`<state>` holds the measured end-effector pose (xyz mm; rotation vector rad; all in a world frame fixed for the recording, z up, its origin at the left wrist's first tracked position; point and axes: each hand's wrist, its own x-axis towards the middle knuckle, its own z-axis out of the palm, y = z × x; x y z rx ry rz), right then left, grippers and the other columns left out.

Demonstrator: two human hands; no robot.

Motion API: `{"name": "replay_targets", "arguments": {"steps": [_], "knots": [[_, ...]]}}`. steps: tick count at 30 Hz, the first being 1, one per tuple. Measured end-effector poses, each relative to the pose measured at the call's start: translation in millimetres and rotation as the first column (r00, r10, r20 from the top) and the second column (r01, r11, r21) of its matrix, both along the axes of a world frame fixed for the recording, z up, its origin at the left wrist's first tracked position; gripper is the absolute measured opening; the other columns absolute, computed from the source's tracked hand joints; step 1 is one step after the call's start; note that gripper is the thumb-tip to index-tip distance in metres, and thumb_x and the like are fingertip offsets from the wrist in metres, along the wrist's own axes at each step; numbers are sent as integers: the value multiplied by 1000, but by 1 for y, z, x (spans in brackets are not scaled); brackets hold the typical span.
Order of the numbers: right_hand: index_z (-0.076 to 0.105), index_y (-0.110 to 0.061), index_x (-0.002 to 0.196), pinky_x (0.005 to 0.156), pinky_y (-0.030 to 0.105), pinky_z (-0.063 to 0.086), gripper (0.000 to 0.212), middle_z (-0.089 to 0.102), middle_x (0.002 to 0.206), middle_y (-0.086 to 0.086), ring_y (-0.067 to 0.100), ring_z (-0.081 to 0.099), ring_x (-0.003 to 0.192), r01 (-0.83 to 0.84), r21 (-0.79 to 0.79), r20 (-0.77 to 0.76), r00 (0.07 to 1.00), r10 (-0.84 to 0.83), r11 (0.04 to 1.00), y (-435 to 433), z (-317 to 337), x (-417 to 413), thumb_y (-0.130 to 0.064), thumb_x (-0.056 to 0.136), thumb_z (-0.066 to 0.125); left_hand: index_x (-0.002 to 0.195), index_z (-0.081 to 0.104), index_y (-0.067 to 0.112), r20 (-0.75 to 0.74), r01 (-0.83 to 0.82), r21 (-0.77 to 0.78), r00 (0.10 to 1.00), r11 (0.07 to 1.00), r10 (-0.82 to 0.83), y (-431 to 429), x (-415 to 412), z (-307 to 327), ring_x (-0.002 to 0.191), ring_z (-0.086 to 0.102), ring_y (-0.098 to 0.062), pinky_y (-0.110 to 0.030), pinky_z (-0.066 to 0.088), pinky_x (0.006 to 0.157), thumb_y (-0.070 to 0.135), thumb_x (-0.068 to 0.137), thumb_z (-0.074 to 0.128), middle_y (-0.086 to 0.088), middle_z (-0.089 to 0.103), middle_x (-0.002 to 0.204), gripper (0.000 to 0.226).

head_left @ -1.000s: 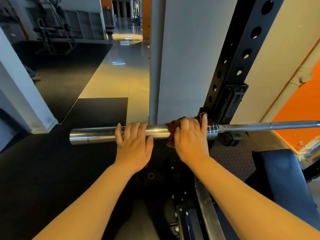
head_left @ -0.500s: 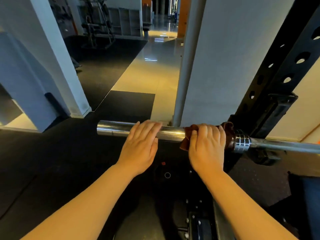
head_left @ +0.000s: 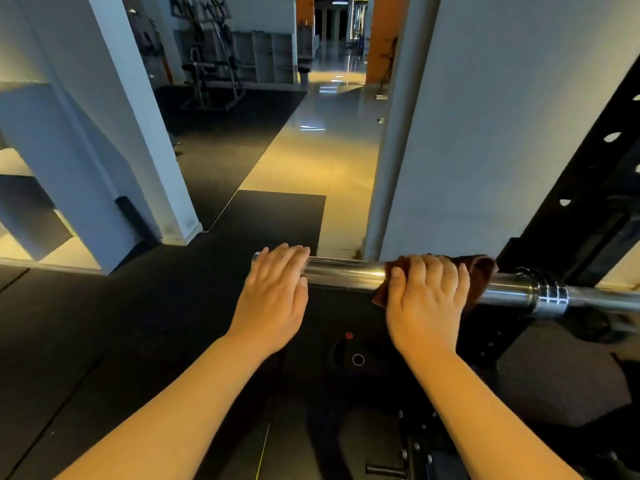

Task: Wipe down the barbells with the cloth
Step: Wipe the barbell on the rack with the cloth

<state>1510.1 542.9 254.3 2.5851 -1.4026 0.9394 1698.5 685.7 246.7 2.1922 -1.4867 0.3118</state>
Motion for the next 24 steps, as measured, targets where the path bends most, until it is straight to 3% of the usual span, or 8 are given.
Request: {"name": "replay_targets", "arguments": {"steps": [4,7,9,13,15,20,22,24], "knots": [[52,-13,141,123,50,18,54,56,141,9,32,44,136,-207,-39,-160,967,198,978,43,-6,53,-50,107,31,155,33,17,-11,31,-22,999,999,-31,16,20,-3,151,25,-17,-37,6,126,33,105,25,-1,38,158,53],[51,-20,142,121,46,25,51,57,140,1,25,48,133,-296,-38,-245,929,278,954,32,3,48,-52,108,29,155,32,17,-41,92,-40,995,995,-93,22,32,-4,152,21,-15,-34,4,125,32,105,26,-1,36,159,53],[55,-21,135,119,46,29,50,61,134,2,25,52,128,-213,-54,-238,952,194,976,20,7,35,-51,108,26,156,32,17,-75,131,-57,988,990,-135,23,37,-4,152,17,-12,-30,2,124,33,106,26,1,33,160,52],[60,-14,128,123,51,18,55,60,132,8,30,47,130,50,2,-36,998,-50,999,43,3,63,-48,108,22,157,32,17,-220,166,-137,956,977,-193,24,42,-9,151,8,-2,-29,6,124,28,106,34,5,25,165,51],[59,-16,133,125,50,14,56,57,137,6,29,43,136,2,39,-22,1000,-1,999,70,1,98,-51,108,23,158,28,17,-322,152,-180,925,972,-204,26,44,-12,153,9,-5,-36,12,126,28,107,32,4,23,166,52],[45,-21,149,126,45,15,55,49,150,0,23,39,142,-319,11,-227,922,313,948,88,2,126,-54,107,30,158,29,20,-477,115,-273,846,955,-238,35,48,-9,152,23,-9,-47,26,124,36,102,27,7,30,163,58],[52,-22,142,122,44,25,57,57,141,-2,21,47,134,-298,-30,-256,925,281,954,71,7,110,-61,106,30,158,30,24,-542,110,-289,800,951,-257,39,52,-9,150,25,-7,-47,29,123,37,102,30,15,30,158,57],[56,-22,136,121,44,26,58,60,135,-1,22,49,131,-152,-30,-199,970,143,988,61,8,96,-62,106,26,157,30,28,-584,107,-296,766,949,-269,44,55,-11,149,27,-2,-45,30,123,37,103,31,19,30,157,55]]}}
